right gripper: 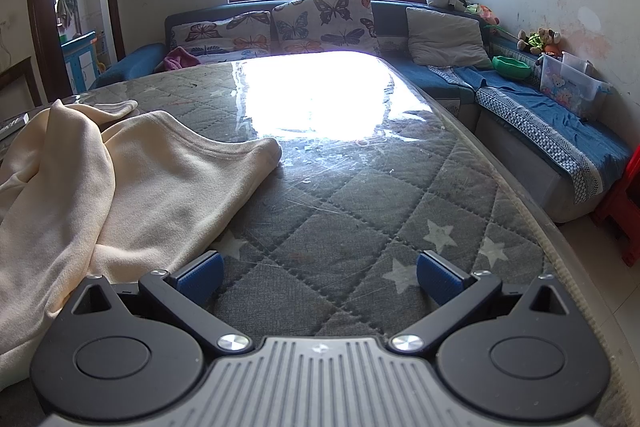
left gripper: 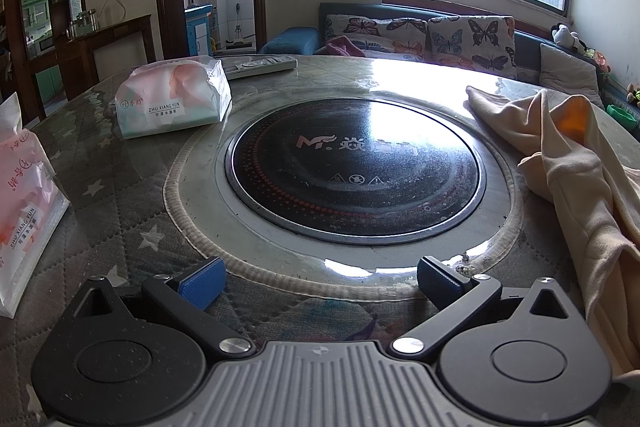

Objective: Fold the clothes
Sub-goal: 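Move both grippers toward the crumpled cream sweatshirt on the table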

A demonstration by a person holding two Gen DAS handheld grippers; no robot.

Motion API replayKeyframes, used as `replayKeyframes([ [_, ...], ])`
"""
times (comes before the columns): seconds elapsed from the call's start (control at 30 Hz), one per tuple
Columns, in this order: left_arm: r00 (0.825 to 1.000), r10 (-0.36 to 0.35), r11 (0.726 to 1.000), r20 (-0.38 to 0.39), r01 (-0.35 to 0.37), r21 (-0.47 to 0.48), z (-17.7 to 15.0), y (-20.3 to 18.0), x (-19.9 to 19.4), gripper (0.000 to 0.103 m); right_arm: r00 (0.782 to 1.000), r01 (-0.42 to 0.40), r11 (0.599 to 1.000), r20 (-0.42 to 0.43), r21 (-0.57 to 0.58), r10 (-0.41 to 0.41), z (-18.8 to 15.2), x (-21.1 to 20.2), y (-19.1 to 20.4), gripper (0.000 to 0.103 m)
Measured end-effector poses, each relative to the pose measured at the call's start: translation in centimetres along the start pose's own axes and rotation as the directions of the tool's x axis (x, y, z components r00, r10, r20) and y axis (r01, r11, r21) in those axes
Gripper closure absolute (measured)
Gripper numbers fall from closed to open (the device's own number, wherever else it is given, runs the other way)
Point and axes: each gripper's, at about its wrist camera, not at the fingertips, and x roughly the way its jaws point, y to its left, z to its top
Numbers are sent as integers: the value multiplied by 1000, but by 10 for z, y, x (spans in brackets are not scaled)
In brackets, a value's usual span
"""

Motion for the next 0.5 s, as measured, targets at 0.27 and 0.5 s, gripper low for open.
replayKeyframes([
  [0.27,1000,24,1000,-8,-24,13,2,-4,-1,0,1000,2,1000,-7,-3,-2,-5,-8,8,0],
  [0.5,1000,-4,1000,-20,5,14,-2,-19,-17,0,999,-35,999,-19,-17,35,-14,-29,19,0],
])
